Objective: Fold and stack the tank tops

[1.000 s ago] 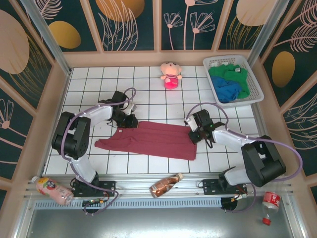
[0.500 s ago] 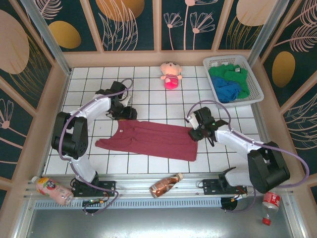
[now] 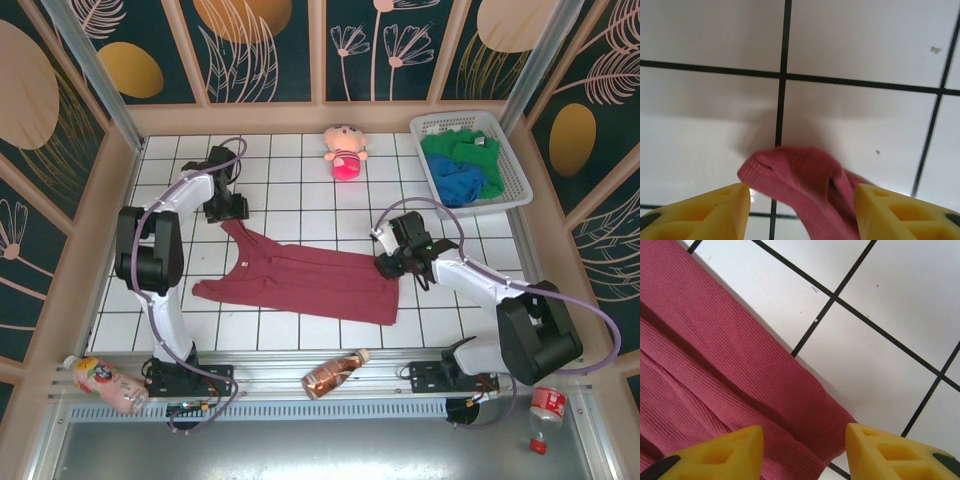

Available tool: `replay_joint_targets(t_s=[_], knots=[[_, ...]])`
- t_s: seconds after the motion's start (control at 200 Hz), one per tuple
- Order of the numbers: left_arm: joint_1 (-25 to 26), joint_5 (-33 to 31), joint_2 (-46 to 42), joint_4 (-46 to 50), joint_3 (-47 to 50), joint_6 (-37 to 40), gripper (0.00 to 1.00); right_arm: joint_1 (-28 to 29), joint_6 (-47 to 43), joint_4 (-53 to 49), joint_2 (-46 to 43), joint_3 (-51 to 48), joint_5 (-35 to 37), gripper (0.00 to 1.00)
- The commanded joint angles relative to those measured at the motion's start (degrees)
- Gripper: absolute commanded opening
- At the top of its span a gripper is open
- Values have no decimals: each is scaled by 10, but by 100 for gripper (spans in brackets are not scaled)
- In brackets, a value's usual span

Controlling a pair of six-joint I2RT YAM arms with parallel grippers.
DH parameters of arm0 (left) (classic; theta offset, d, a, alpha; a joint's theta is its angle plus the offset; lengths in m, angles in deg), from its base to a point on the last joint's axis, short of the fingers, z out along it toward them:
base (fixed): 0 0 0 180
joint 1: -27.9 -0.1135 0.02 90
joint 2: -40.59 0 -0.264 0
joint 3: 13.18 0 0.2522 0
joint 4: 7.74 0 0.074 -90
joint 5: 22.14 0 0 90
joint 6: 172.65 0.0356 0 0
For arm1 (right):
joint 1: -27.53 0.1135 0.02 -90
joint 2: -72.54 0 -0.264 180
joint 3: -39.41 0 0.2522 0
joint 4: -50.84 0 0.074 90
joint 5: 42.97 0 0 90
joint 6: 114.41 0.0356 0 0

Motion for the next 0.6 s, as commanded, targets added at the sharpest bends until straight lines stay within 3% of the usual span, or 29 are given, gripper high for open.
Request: replay_joint_targets(t_s=[0.0,0.225,0.515,0.59], knots=[[-1,-20,17,9,-30,0,57,7,11,35,13,0,-19,47],[0,16,38,24,-39,8,43,14,12,54,41,-9,-22,47],[-1,-5,27,40,-26,35,7,17,6,62,65,-20,-29,46],[-1,2,18,45,-35,35,4,17,6,63,67,-28,-30,46]])
